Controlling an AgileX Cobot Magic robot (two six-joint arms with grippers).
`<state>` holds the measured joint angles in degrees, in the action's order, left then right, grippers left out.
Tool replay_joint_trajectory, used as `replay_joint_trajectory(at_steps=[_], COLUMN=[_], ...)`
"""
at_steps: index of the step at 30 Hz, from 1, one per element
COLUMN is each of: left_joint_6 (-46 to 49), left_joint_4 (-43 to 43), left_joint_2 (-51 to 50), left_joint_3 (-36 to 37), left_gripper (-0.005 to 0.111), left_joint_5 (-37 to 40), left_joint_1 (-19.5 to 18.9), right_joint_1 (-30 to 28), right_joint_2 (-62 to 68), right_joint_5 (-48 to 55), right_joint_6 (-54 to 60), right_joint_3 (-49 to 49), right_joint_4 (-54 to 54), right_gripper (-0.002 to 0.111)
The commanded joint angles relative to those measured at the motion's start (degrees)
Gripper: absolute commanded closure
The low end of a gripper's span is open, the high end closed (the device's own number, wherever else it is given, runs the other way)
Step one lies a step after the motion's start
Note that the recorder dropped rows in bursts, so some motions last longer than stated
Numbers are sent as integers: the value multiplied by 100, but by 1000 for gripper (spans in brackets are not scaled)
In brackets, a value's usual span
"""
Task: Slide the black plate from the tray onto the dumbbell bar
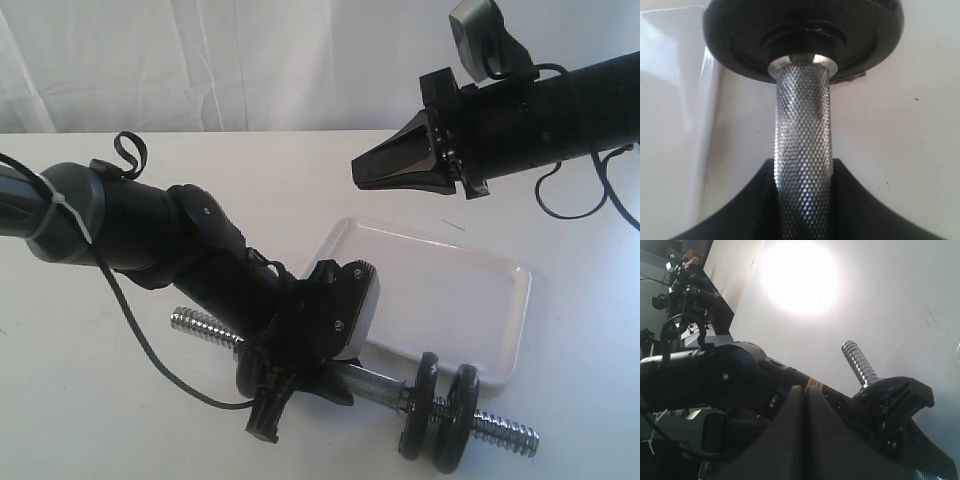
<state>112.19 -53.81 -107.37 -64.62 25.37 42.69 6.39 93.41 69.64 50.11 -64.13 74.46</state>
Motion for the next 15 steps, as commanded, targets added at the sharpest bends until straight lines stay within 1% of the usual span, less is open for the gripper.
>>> replay_joint_trajectory(at_steps=[1,15], left_joint_6=[874,874], left_joint_4=[-995,-897], left_joint_2=[399,74], left_joint_3=[-288,-288], left_gripper=[107,107], left_joint_5=[458,545], left_joint_1=[26,26], right_joint_1=[-15,-15], right_joint_2=[-41,-41], right_joint_5=[32,32], right_joint_6=[-3,-3], right_joint_3=[25,25], right_joint_4=[4,-4], right_gripper=[108,108])
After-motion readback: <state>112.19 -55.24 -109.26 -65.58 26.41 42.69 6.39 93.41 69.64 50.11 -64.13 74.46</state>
